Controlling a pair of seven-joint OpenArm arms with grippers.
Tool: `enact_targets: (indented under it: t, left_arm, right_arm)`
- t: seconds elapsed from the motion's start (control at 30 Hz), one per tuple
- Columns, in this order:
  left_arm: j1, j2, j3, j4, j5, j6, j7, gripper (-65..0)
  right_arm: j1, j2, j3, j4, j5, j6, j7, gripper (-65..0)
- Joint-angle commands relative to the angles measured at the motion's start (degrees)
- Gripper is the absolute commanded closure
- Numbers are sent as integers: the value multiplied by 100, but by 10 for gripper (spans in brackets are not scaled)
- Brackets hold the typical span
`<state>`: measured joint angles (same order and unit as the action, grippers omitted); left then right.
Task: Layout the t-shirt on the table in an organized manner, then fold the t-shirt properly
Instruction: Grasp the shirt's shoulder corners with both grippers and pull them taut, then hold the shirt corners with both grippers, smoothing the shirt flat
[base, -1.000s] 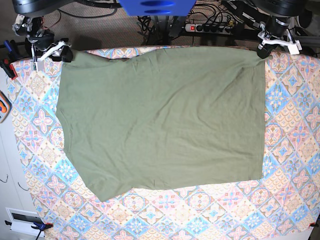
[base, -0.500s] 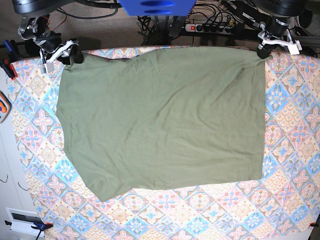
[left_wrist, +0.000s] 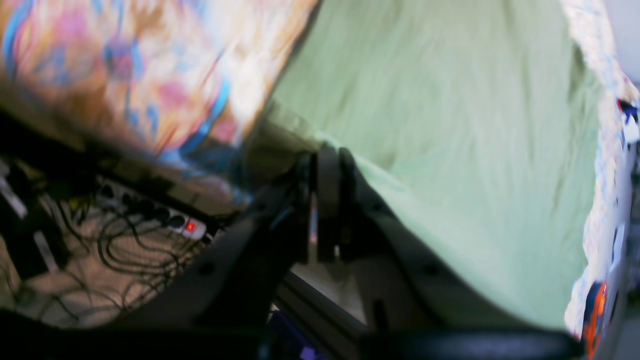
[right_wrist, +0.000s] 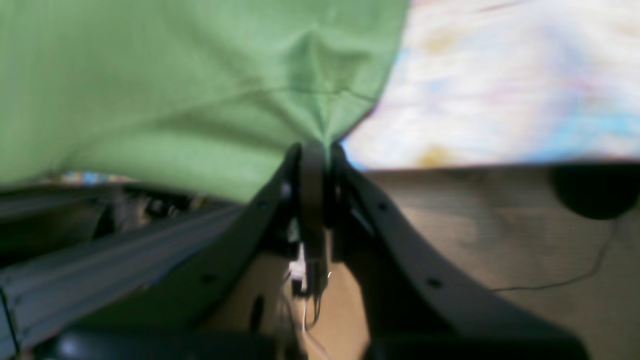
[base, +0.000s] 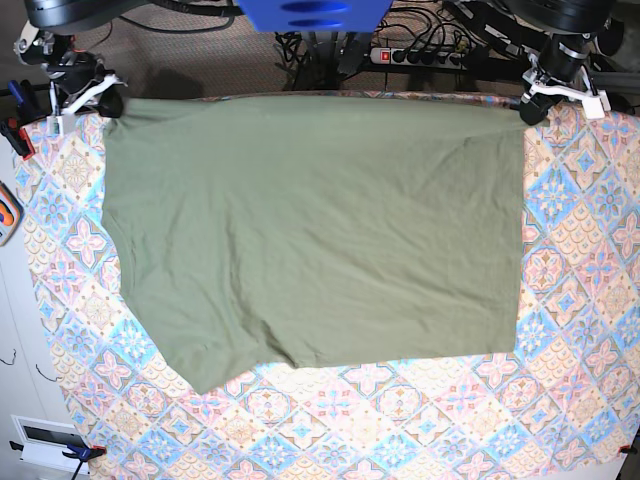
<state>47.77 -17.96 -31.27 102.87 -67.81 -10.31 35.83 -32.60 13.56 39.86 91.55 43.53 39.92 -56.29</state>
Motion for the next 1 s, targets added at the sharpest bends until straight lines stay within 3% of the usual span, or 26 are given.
enact_targets:
  t: [0.0,0.17,0.33,0.57,0.73,0.8,0.97]
  left_arm:
    - [72,-169,-60,82,-28,6,-142,0]
    - [89,-556,-60,73,34,6,-124,0]
    - [151,-662,-60,249,131,-2,-115,0]
    - [344,-626,-60,750,104,-2,-142,0]
    - [335,-468,-51,786,131,-2,-115,0]
    - [335,-468,-51,786,131,-2,-115,0]
    - [318,-468,-43,786,131,-2,-115,0]
  right_arm:
    - [-32,90,151,89,47,8,-28,-3]
    - [-32,90,590,89,47,8,-503,-3]
    - [-59,90,599,98,47,8,-564,-3]
    - [-59,90,599,116,865,8,-564,-3]
    - [-59,90,555,177,865,8,-722,-8]
    - [-59,90,511,160,865,8,-1039,-41]
    - [-68,90,300,203,583,8,-1461,-242]
